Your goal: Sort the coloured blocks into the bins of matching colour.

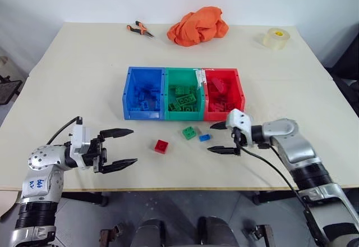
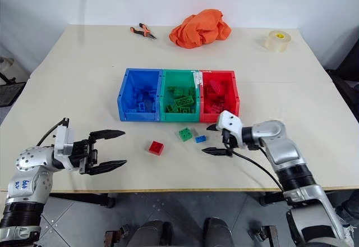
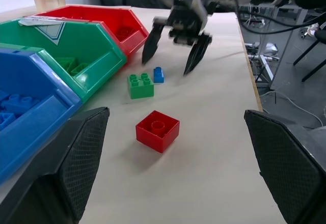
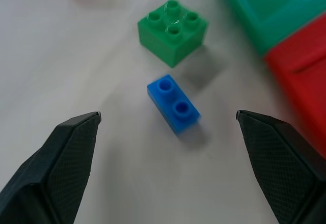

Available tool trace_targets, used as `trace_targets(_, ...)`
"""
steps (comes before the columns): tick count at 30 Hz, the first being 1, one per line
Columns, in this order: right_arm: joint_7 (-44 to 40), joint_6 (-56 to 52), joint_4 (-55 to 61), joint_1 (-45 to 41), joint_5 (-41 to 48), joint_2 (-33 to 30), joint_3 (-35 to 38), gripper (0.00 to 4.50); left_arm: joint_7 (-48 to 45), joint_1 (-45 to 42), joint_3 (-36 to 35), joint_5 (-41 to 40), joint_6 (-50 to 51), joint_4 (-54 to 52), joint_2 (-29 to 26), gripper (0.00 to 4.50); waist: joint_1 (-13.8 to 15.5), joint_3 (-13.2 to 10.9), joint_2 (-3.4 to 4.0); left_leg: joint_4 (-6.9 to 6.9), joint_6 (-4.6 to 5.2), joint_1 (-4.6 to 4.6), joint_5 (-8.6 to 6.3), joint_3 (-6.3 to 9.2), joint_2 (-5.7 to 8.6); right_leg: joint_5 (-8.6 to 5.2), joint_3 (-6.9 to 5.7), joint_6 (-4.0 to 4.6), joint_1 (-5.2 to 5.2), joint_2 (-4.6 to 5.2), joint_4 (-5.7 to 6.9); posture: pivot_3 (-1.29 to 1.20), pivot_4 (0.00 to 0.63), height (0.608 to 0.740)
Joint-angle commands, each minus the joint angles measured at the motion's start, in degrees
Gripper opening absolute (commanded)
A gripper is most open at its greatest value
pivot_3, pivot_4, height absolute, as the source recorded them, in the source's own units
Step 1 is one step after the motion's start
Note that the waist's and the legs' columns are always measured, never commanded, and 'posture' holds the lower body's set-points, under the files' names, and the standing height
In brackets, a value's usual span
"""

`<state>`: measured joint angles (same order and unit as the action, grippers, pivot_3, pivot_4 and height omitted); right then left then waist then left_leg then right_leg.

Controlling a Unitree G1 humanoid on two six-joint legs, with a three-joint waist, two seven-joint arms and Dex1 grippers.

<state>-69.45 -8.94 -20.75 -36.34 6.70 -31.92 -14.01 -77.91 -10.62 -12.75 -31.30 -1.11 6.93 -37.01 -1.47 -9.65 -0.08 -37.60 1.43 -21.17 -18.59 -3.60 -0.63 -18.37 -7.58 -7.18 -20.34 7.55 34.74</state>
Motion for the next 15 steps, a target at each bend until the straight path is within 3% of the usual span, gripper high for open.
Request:
trace_targets(1, -0.4, 3.4, -4.2, -2.4, -2.2, 0.8, -1.2, 4.28, 1.0, 0.9, -1.3, -1.4, -0.2, -2.8, 0.0, 4.50, -0.1, 0.0, -0.01, 0.00, 0.00, 0.02, 0.00, 0.00, -0.01, 0.00, 0.00, 0.00, 0.00, -0.01, 0.03, 0.00, 0.150, 0.740)
trace_targets(5, -1.5, 5.1, -6.2, -2.8, -3.0, 1.0, -2.0, 3.21, 1.5, 2.0, -1.5, -1.7, -0.1, -3.9, 0.1, 4.50, -0.1, 0.0, -0.01, -0.01, 0.00, 0.03, 0.00, 0.02, -0.02, 0.00, 0.01, 0.00, 0.02, 0.00, 0.04, 0.00, 0.150, 0.740)
trace_targets(13, -0.8, 3.8, -0.1, -1.6, -1.4, -1.0, 0.5, 0.51, 2.5, 2.9, -2.4, -2.4, -0.3, -3.3, 0.1, 4.50, 0.0, 0.0, 0.00, -0.08, 0.00, 0.03, 0.00, 0.04, -0.03, 0.00, 0.02, 0.00, 0.04, 0.02, 0.06, 0.00, 0.150, 0.740)
trace_targets(15, -1.0, 1.5, 4.5, -0.8, 0.4, -2.1, 1.9, 0.43, 2.5, 3.2, -2.5, -2.7, -0.2, -3.5, 0.1, 4.50, 0.1, 0.0, 0.01, -0.08, 0.00, -0.01, 0.00, 0.08, -0.01, 0.00, 0.03, 0.00, 0.04, 0.04, 0.06, 0.00, 0.150, 0.740)
